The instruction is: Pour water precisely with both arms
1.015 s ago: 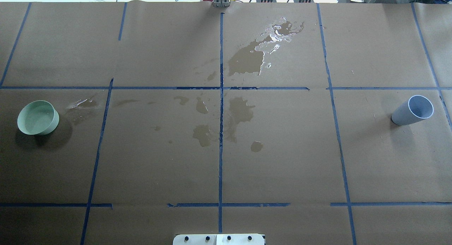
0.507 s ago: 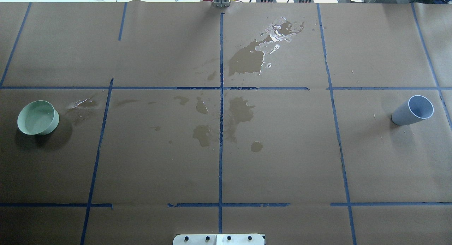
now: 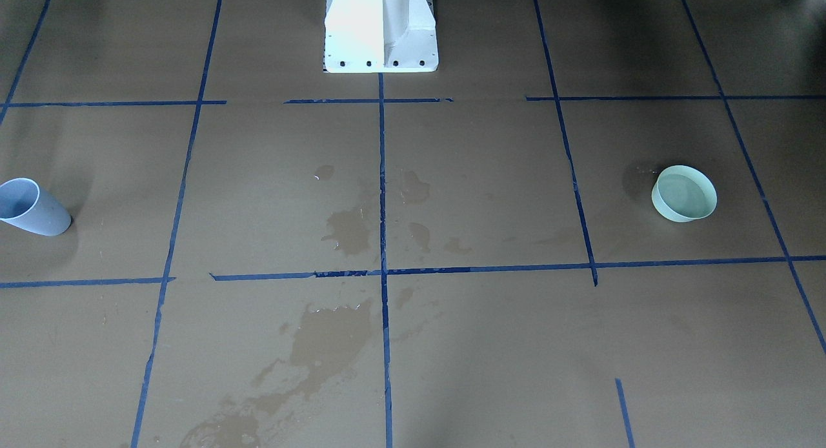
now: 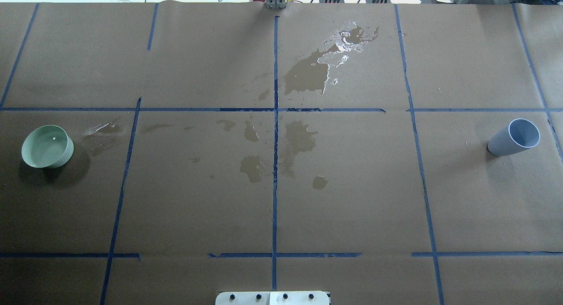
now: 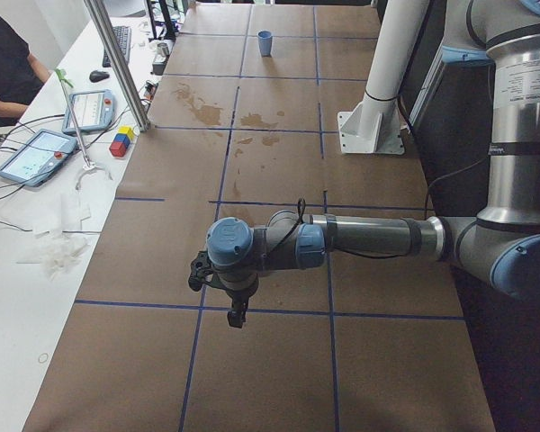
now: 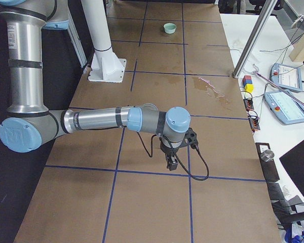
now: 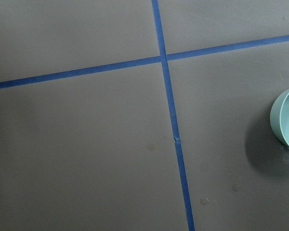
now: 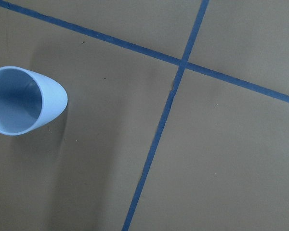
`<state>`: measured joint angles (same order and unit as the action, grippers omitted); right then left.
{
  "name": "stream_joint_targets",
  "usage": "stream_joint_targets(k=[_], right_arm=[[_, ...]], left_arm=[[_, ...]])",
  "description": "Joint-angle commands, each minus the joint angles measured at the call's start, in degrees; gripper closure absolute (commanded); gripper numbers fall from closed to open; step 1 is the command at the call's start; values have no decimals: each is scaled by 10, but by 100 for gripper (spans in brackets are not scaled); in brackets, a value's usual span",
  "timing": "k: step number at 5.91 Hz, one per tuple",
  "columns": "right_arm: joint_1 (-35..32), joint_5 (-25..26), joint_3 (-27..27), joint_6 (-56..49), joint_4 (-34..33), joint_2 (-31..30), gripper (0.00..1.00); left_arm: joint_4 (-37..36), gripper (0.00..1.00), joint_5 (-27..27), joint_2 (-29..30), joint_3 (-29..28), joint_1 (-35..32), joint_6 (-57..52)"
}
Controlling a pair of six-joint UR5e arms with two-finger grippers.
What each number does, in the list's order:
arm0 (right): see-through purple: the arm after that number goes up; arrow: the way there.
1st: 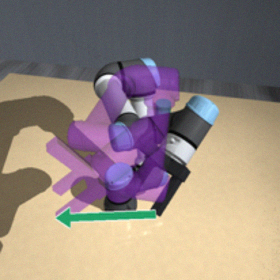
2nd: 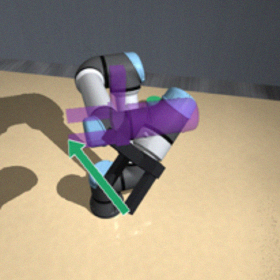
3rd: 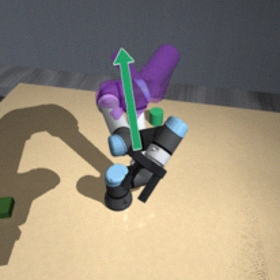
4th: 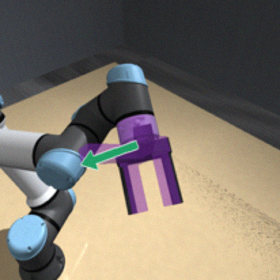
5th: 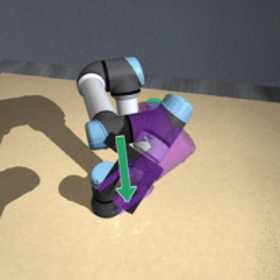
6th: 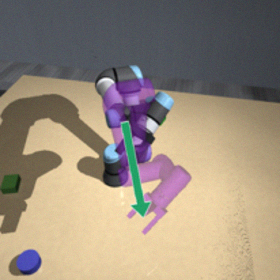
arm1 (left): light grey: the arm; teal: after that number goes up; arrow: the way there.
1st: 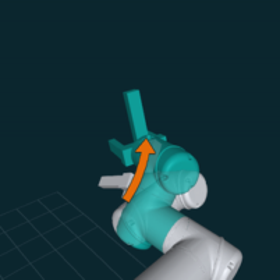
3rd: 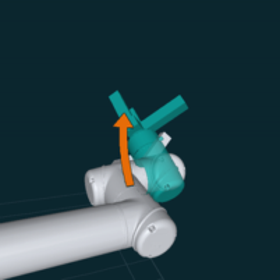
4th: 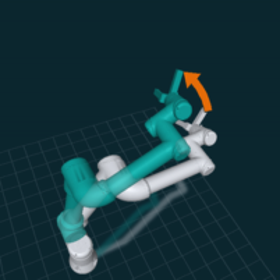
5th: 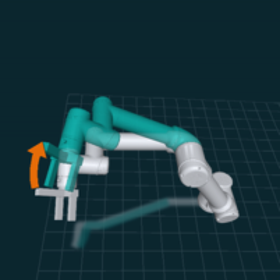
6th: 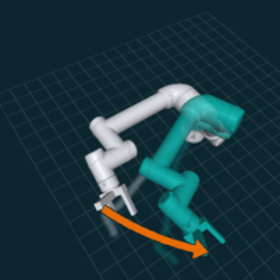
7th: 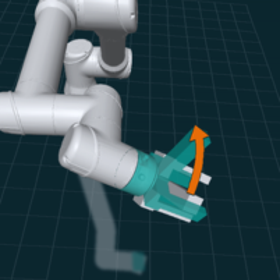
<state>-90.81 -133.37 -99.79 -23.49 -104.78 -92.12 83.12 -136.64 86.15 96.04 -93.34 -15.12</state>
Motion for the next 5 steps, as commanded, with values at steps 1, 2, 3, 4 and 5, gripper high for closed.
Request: stream_joint_targets(k=[1, 2, 3, 4, 5], right_arm=[[1, 3, 19, -2, -1, 2, 0], [1, 2, 19, -2, -1, 2, 0], [2, -6, 15, -2, 3, 2, 0], [3, -10, 20, -1, 14, 1, 0], [3, -9, 17, -1, 16, 3, 0]], left_arm=[[-56, 0, 63, 31, 3, 3, 3], [-56, 0, 73, 30, 4, 2, -3], [-55, 0, 72, 33, 6, 3, -3], [-55, 0, 73, 33, 29, 4, -4], [-55, 0, 72, 33, 36, 4, -4]])
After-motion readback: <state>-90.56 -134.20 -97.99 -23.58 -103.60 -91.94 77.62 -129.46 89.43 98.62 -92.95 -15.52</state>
